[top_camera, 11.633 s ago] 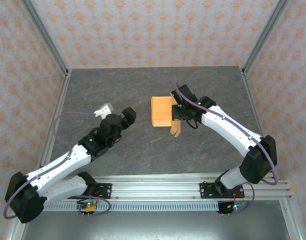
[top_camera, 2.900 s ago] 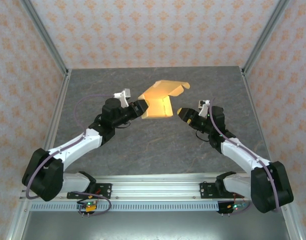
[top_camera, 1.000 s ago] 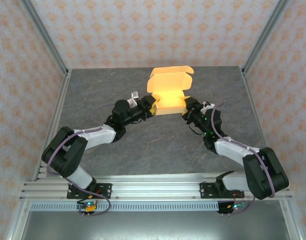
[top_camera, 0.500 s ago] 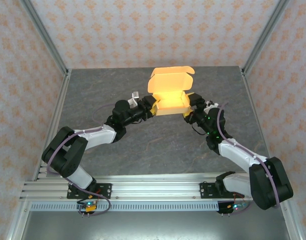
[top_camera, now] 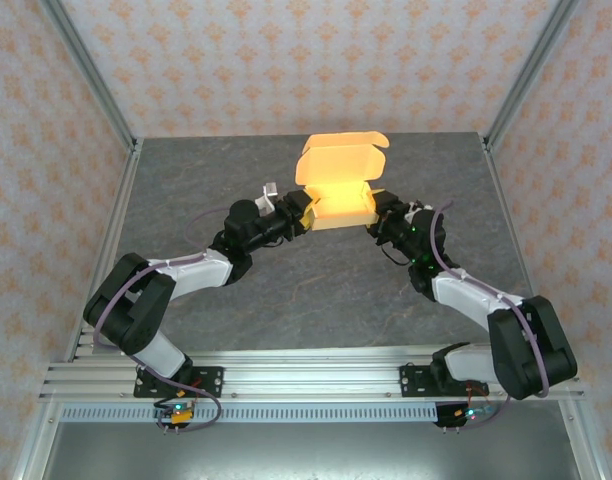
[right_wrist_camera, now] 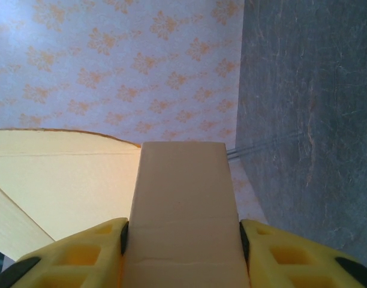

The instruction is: Fold the paper box

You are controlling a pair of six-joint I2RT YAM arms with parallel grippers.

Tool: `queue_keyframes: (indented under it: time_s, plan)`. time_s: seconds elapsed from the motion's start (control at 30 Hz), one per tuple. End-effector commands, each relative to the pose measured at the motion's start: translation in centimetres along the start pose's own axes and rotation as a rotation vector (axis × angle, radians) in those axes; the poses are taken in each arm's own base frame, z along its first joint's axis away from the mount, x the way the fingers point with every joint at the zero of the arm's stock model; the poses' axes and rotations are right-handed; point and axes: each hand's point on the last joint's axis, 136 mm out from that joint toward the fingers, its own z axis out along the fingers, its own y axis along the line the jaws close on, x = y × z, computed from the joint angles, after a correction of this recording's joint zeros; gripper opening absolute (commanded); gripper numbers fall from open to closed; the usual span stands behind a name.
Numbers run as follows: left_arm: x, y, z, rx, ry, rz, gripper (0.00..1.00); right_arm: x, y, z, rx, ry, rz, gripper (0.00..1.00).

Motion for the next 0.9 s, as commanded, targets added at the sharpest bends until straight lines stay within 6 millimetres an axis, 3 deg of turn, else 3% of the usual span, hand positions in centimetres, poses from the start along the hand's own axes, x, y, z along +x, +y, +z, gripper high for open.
queue_keyframes:
  time_s: [0.0, 0.27, 0.37, 0.53, 0.63, 0.87]
  plan:
    - [0.6, -1.7, 0.0, 0.050, 0.017, 0.042, 0.26, 0.9, 2.6, 0.4, -0.063, 0.043, -0.018, 0.38]
    - [0.5, -1.5, 0.0, 0.039, 0.015, 0.050, 0.26, 1.2, 1.0, 0.0, 0.053, 0.062, -0.142, 0.38]
    - [0.5, -1.4, -0.1, 0.037, 0.013, 0.053, 0.26, 1.0, 1.0, -0.2, 0.066, 0.064, -0.174, 0.59]
    - [0.5, -1.5, -0.2, 0.039, 0.011, 0.053, 0.26, -0.1, 1.9, -0.8, 0.088, 0.025, -0.240, 0.71]
    - [0.5, -1.5, -0.3, 0.040, 0.011, 0.054, 0.26, -1.2, 2.3, -1.1, 0.076, -0.020, -0.214, 0.75]
    - [0.6, -1.6, -0.3, 0.042, 0.013, 0.055, 0.26, -1.5, 3.1, -0.3, 0.033, -0.021, -0.150, 0.77]
